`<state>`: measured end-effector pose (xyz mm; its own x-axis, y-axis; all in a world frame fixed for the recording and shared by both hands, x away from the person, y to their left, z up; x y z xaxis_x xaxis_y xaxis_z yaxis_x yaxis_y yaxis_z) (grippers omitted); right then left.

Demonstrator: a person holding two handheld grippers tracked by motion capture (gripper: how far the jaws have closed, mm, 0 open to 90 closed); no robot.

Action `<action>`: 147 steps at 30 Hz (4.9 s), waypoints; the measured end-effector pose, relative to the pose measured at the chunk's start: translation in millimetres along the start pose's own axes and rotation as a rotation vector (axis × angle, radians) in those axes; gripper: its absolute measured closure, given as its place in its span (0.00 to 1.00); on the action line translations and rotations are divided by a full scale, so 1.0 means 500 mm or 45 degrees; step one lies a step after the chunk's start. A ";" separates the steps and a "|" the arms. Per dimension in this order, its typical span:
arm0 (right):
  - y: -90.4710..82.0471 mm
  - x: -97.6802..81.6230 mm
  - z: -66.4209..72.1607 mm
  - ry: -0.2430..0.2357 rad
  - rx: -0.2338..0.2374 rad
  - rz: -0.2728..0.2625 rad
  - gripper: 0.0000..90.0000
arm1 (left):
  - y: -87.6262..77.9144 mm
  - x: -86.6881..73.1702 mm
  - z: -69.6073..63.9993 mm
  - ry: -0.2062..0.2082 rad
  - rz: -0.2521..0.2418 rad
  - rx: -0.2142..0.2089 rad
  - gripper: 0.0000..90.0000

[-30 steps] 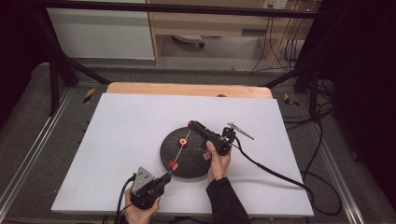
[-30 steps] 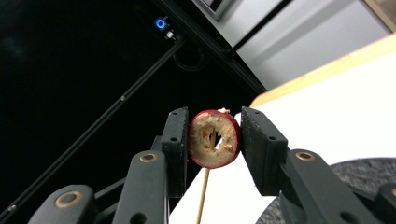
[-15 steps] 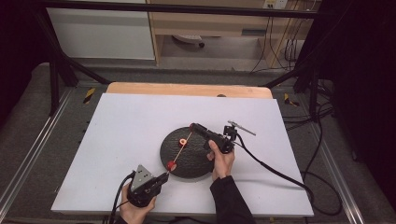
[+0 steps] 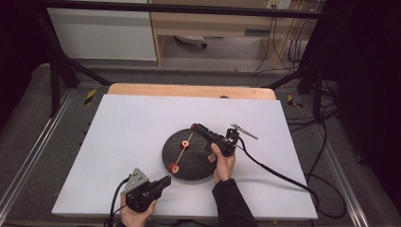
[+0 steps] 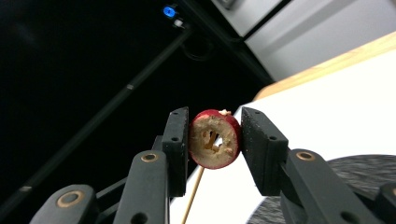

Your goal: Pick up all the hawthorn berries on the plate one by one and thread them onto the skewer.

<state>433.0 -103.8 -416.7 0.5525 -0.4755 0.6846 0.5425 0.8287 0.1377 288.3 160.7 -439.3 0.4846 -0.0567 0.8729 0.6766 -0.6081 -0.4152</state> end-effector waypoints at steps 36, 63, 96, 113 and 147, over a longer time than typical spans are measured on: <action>-0.013 -0.042 0.031 -0.257 -0.144 0.326 0.39 | 0.034 0.044 0.047 0.132 0.085 0.034 0.99; 0.110 0.027 0.019 -0.666 -0.544 1.164 0.25 | -0.037 0.033 0.144 0.269 0.243 0.180 0.99; 0.213 -0.001 -0.041 -0.428 -0.574 1.396 0.68 | -0.035 0.030 0.144 0.286 0.252 0.208 0.99; 0.082 0.056 0.030 -0.284 -0.371 0.898 0.68 | -0.032 0.028 0.119 0.314 0.219 0.190 0.99; 0.006 0.004 0.010 -0.061 -0.149 -0.173 0.69 | -0.009 0.010 0.029 0.180 0.074 0.055 0.98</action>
<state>432.5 -100.7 -411.3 0.4396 -0.5639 0.6991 0.6818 0.7162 0.1490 295.6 174.6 -436.6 0.4428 -0.2037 0.8731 0.6745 -0.5659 -0.4741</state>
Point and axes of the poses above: each handheld gripper's, and its own axes: y roughly forward along the jaws, x roughly out of its top, z roughly to its left, the point moved 1 cm from there along y, roughly forward along the jaws, and after that the axes turned 4 degrees about x, right-handed, at the moved point
